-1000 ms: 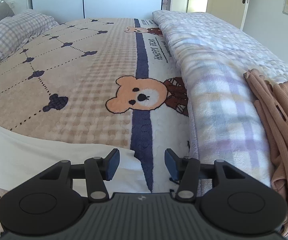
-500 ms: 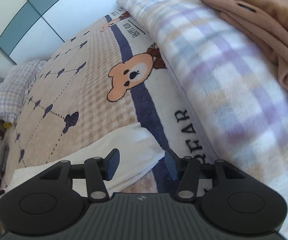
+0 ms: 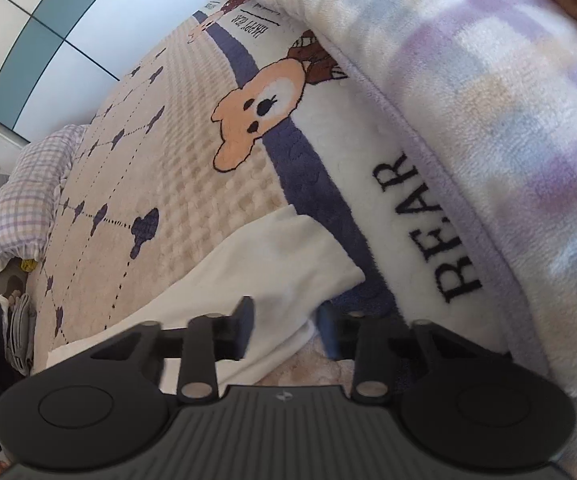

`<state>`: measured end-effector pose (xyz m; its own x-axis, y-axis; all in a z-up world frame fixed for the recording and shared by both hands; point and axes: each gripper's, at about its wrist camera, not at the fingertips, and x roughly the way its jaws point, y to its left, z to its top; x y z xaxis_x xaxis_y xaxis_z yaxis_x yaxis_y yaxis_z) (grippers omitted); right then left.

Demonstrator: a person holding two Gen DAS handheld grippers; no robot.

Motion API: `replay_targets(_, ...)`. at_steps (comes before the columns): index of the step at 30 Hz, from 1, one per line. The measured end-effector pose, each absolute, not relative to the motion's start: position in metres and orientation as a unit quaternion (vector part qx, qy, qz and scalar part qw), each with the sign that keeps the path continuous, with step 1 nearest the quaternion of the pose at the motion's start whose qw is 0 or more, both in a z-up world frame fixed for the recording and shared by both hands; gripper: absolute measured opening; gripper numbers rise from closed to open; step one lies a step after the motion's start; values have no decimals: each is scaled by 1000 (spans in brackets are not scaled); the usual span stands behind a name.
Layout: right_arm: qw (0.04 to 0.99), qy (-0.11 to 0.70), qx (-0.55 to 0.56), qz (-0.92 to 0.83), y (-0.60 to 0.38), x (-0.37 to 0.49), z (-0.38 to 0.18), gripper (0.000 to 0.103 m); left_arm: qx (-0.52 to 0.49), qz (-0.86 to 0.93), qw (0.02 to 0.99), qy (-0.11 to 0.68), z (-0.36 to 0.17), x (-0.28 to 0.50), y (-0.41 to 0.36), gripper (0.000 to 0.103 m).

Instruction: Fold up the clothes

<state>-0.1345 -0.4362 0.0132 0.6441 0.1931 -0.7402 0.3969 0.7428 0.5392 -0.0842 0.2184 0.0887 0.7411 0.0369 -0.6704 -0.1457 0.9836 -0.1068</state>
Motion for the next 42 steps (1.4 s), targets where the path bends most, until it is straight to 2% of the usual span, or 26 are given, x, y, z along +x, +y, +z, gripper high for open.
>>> replay_targets(3,854,412,309,-76,-421,-131,21,8,-48,-30,934,353,92,-98,175,72)
replay_targets(5,886,377,257,-79,-409,-132,41,7,-39,-72,927,366,87,-100,150,73)
replay_targets(9,958,281,32,-46,-343,-146,93,6,-25,-116,916,383,78,-98,119,73)
replay_targets(11,969,248,-18,7,-315,-157,105,6,-18,-120,917,380,79,-97,113,75)
replay_targets(15,957,281,-10,75,-275,-148,101,6,-41,-120,913,387,79,-94,112,77)
replay_targets(17,950,304,42,60,-285,-140,98,11,-53,-127,912,387,80,-96,111,77)
replay_targets(18,945,314,76,53,-294,-136,97,26,-59,-130,911,387,81,-97,111,77)
replay_targets(19,938,324,119,40,-310,-133,93,53,-58,-133,911,386,82,-97,110,78)
replay_targets(20,928,335,161,25,-326,-131,89,64,-53,-133,912,385,82,-97,109,78)
replay_targets(21,915,346,206,-7,-341,-130,82,69,-46,-132,913,383,81,-97,108,79)
replay_targets(23,889,369,264,-62,-373,-131,67,69,-39,-127,913,386,80,-96,107,79)
replay_targets(29,855,397,316,-109,-385,-132,34,69,-47,-137,909,391,79,-93,100,79)
replay_targets(32,861,413,280,-100,-366,-116,25,69,-41,-141,909,390,80,-93,95,80)
replay_targets(33,866,420,251,-99,-358,-109,21,63,-40,-142,909,390,80,-94,94,80)
replay_targets(34,872,420,224,-113,-354,-107,20,41,-40,-141,909,390,80,-94,95,81)
replay_targets(36,879,409,206,-131,-355,-106,19,14,-41,-140,910,389,80,-96,99,81)
replay_targets(38,875,391,258,-126,-367,-117,24,10,-43,-136,911,387,81,-97,104,82)
replay_targets(42,883,351,290,-116,-377,-136,42,9,-53,-124,912,386,82,-93,115,82)
